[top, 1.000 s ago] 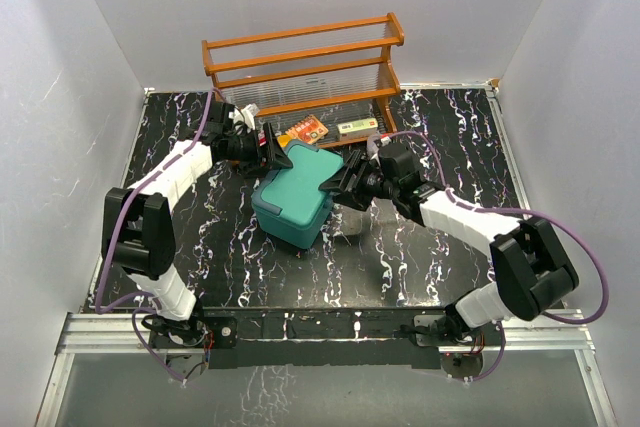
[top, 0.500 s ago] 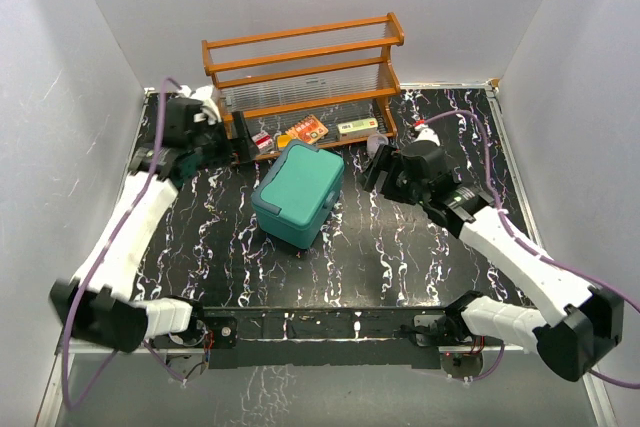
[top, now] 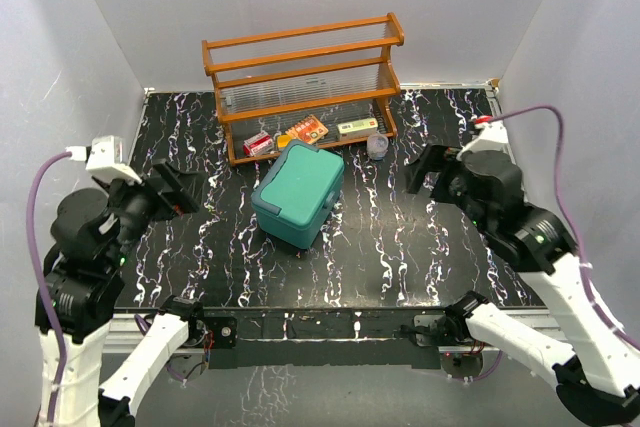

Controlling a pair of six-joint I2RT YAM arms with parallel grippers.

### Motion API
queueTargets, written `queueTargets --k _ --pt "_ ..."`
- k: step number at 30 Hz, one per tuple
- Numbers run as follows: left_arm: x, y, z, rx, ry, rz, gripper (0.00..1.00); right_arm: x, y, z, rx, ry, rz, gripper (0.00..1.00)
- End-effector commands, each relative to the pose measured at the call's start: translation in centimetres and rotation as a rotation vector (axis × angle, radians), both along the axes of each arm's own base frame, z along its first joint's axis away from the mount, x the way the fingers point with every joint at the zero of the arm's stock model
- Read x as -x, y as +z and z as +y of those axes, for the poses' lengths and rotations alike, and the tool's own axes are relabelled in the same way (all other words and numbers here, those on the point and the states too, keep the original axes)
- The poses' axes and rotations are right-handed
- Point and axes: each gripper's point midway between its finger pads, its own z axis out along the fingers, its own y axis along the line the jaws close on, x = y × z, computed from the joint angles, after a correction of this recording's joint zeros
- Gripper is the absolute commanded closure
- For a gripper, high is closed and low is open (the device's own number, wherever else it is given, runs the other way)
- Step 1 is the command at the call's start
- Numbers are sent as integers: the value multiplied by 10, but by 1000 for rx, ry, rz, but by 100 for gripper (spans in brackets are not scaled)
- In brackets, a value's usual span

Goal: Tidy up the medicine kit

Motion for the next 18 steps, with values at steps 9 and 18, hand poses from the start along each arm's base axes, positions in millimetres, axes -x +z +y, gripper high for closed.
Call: queueTargets --k 9,18 --pt "29 -11 16 -75 18 18 1 41 71 -64 8 -143 -246 2" --pt "31 -16 21 -72 45 7 1 43 68 -66 -7 -161 -237 2"
